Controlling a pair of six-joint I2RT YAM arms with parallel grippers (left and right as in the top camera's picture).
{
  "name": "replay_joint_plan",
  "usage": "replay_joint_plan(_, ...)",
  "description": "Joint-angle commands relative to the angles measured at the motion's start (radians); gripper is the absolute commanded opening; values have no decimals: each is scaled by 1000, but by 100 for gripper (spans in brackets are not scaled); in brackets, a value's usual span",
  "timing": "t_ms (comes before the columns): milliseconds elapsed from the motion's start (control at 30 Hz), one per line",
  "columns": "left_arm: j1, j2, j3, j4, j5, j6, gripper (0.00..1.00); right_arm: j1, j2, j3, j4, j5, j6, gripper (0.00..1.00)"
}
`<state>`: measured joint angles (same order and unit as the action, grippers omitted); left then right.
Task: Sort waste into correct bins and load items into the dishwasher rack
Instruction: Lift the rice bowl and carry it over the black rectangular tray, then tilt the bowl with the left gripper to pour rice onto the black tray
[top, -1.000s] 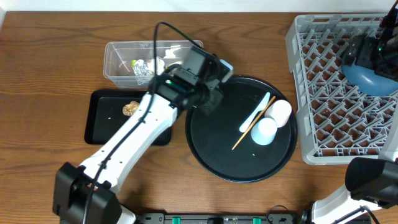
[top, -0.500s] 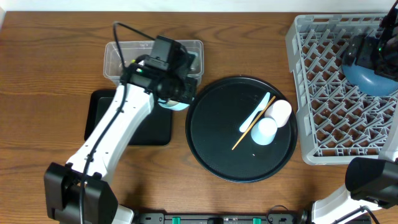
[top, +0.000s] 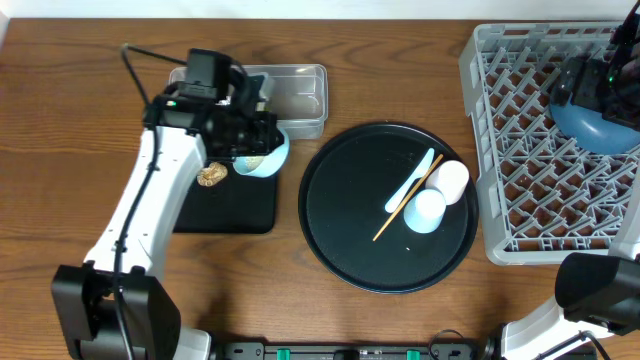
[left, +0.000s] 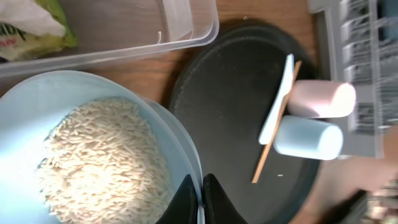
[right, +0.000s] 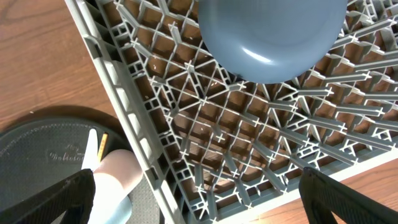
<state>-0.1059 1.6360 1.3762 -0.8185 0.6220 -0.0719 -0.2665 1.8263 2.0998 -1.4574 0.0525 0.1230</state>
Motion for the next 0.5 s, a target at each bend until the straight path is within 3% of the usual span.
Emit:
replay_joint_plan(0, 71, -14, -29, 2, 150, -12, 6, -5, 5, -1, -1, -1, 11, 99)
replay_joint_plan(467, 208, -16, -34, -111, 242, -16, 6, -5, 5, -1, -1, -1, 11, 99)
